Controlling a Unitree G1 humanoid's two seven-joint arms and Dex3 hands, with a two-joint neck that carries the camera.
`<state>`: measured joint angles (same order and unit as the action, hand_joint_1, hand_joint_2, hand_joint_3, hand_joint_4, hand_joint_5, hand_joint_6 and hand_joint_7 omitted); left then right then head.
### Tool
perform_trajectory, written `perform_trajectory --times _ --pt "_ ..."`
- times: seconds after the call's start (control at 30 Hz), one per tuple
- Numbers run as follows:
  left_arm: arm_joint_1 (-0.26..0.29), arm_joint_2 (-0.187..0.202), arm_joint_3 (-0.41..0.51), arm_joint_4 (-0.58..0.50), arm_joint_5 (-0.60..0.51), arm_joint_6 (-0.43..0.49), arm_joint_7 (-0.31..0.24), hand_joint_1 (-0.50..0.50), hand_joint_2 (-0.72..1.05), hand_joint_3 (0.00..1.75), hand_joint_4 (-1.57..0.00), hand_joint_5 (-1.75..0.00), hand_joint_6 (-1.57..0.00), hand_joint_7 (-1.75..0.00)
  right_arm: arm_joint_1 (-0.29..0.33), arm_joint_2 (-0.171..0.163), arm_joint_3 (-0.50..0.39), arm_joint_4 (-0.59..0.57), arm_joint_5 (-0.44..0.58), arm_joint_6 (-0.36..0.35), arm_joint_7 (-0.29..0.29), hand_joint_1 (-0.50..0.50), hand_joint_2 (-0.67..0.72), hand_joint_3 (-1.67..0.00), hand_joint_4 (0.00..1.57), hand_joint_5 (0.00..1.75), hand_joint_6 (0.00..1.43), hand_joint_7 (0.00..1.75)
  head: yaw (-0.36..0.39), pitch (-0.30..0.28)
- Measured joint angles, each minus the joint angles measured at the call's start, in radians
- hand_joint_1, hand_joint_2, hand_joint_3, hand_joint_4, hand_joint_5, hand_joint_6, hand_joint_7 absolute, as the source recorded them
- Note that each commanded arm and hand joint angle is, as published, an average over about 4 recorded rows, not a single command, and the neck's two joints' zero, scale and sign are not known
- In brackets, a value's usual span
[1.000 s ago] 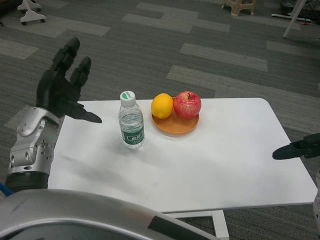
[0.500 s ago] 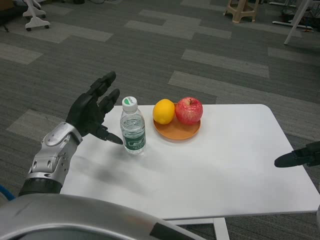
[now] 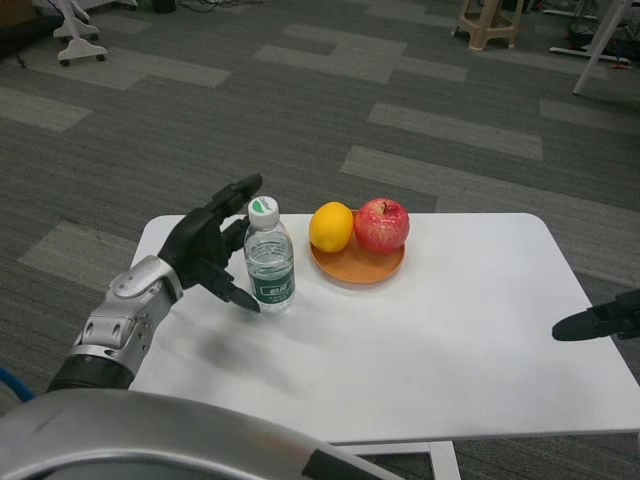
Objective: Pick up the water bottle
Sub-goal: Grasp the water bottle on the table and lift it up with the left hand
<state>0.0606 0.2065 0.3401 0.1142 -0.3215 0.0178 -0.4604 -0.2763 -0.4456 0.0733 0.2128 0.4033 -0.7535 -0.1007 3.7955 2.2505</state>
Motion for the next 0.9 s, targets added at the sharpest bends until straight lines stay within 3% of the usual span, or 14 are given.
perform_trajectory --times 0.53,0.67,0.9 --pt "-0.078 0.004 -0.116 0.249 -0.021 -0.142 -0.002 -0.5 -0.02 0.04 0.0 0.0 0.0 -0.21 0.002 0.0 0.002 -0.001 0.003 0.0 0.0 -0.25 0.72 0.0 0.0 0.0 0.0 0.0 0.001 -0.006" --pt "-0.089 -0.002 -0.128 0.268 -0.021 -0.156 -0.002 -0.5 -0.19 0.07 0.0 0.0 0.0 -0.21 0.004 0.0 0.002 -0.004 0.003 0.0 0.0 -0.25 0.72 0.0 0.0 0.0 0.0 0.0 0.0 -0.005" --pt "-0.09 -0.006 -0.129 0.275 -0.021 -0.157 -0.002 -0.5 -0.28 0.04 0.0 0.0 0.0 -0.21 0.01 0.0 0.002 -0.005 0.003 0.0 0.0 -0.25 0.72 0.0 0.0 0.0 0.0 0.0 -0.001 -0.008"
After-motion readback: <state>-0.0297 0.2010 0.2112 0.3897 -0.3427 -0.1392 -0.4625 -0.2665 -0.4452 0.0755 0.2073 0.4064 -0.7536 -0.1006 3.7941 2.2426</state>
